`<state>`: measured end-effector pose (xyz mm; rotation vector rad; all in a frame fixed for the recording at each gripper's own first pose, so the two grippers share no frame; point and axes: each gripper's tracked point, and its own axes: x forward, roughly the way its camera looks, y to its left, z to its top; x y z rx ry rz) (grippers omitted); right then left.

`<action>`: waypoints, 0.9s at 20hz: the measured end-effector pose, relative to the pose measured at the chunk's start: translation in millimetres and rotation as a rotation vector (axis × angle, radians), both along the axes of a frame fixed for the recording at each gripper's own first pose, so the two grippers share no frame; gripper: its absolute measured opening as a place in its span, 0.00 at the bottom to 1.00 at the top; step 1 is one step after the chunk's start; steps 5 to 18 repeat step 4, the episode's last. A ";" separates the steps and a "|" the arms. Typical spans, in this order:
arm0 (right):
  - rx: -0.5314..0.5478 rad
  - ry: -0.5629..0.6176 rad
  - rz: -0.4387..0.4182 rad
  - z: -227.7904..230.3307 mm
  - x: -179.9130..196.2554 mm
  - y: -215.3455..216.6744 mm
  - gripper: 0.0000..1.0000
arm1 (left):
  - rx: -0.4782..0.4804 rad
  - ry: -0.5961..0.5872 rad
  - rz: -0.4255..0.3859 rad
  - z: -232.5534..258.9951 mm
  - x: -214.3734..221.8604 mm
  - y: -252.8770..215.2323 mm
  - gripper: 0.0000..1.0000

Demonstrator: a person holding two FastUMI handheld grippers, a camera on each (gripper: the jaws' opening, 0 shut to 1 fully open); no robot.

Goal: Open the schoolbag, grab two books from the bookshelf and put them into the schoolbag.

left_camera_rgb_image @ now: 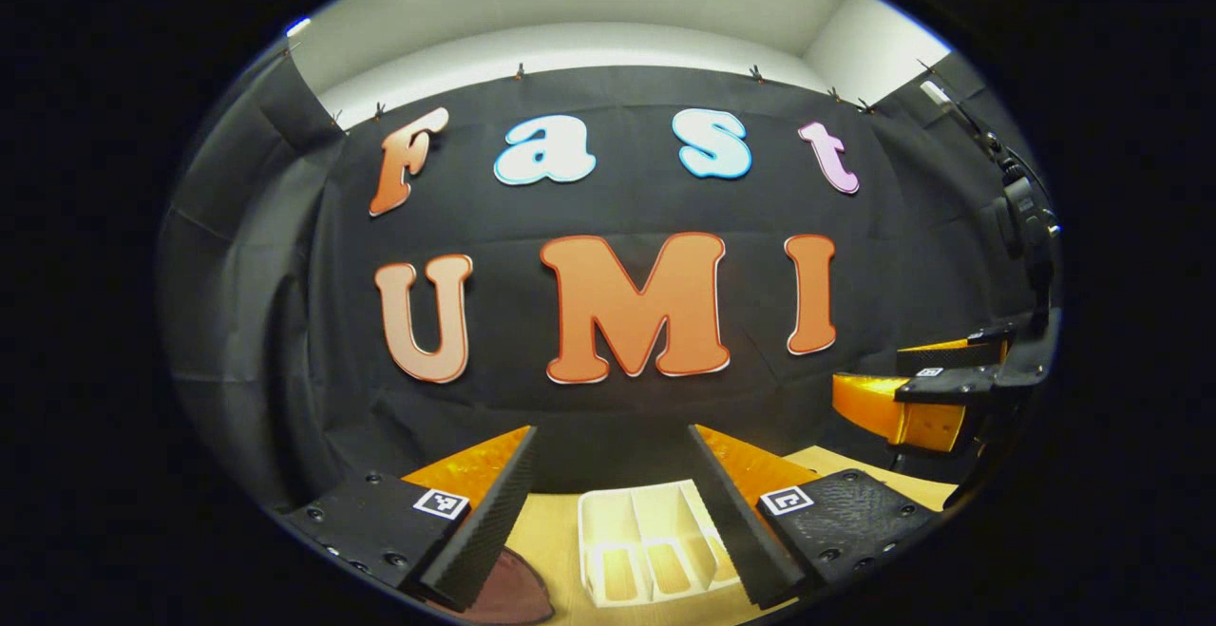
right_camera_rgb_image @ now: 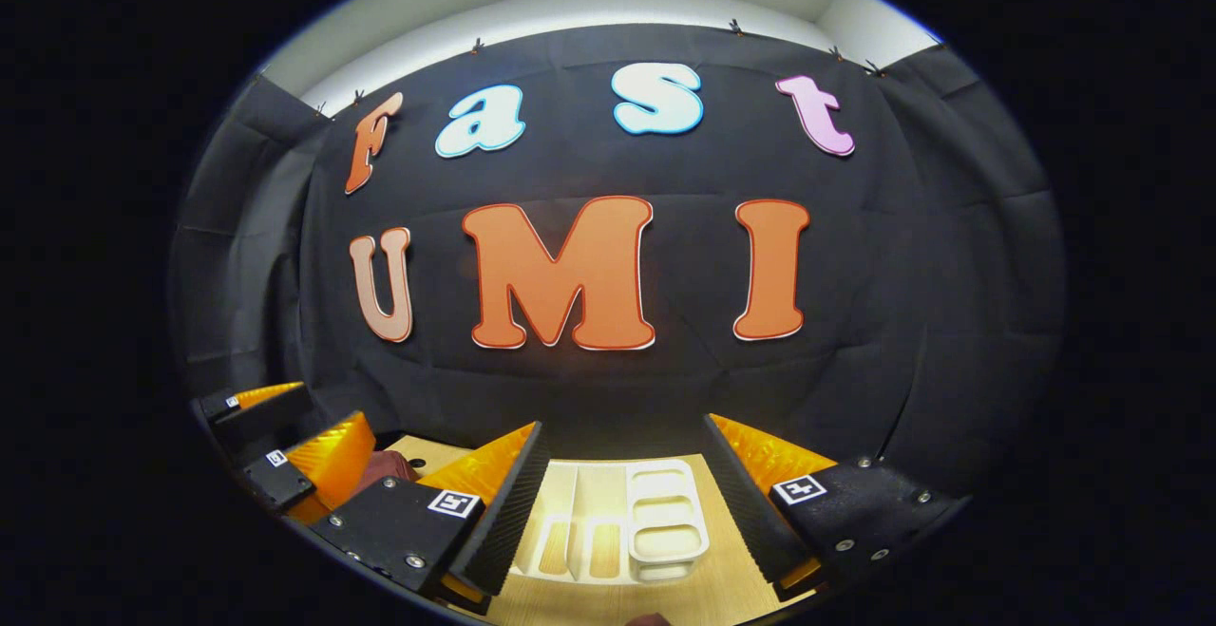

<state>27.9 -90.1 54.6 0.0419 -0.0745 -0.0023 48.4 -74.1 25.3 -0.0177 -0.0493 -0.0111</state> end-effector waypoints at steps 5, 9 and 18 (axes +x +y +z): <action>0.034 -0.040 -0.004 1.1 -8.0 3.9 0.96 | -0.016 -0.006 0.029 -3.5 -14.5 6.3 1.00; 0.034 -0.040 -0.004 1.1 -8.0 3.9 0.96 | -0.016 -0.006 0.029 -3.5 -14.5 6.3 1.00; 0.034 -0.040 -0.004 1.1 -8.0 3.9 0.96 | -0.016 -0.006 0.029 -3.5 -14.5 6.3 1.00</action>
